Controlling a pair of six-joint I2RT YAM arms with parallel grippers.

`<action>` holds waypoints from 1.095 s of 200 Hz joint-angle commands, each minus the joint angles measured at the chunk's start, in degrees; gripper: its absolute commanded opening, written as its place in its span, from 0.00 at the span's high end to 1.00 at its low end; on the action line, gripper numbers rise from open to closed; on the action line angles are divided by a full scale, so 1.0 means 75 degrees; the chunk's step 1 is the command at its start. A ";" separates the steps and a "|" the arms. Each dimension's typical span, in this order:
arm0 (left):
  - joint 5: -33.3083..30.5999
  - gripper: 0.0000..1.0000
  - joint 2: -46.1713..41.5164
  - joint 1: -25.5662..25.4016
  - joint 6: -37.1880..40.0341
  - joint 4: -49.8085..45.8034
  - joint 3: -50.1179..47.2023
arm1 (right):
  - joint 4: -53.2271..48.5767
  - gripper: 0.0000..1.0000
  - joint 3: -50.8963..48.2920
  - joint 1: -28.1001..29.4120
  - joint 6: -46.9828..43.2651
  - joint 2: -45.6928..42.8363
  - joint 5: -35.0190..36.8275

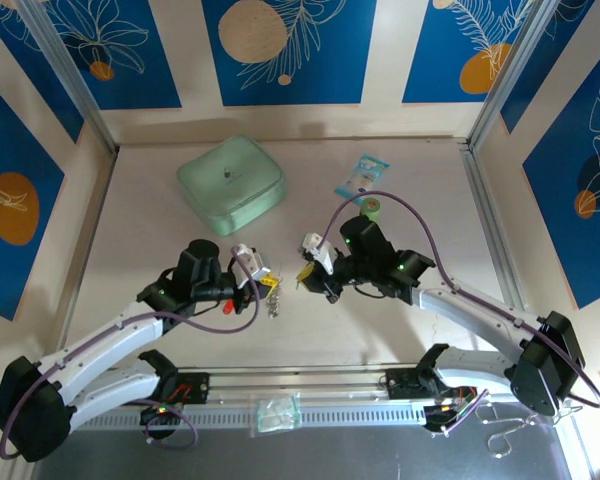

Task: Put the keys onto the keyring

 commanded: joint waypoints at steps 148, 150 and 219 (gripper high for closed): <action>0.0228 1.00 0.0380 -0.0206 -0.1035 0.0307 0.0450 | 0.0314 1.00 0.0780 0.0496 -0.0148 0.0788 0.0481; 0.0228 1.00 0.0388 -0.0204 -0.1035 0.0305 0.0450 | 0.0325 1.00 0.0780 0.0513 -0.0137 0.0786 0.0481; 0.0300 1.00 0.0421 -0.0214 -0.1024 0.0328 0.0454 | 0.0507 1.00 0.0776 0.0532 -0.0075 0.0832 0.0551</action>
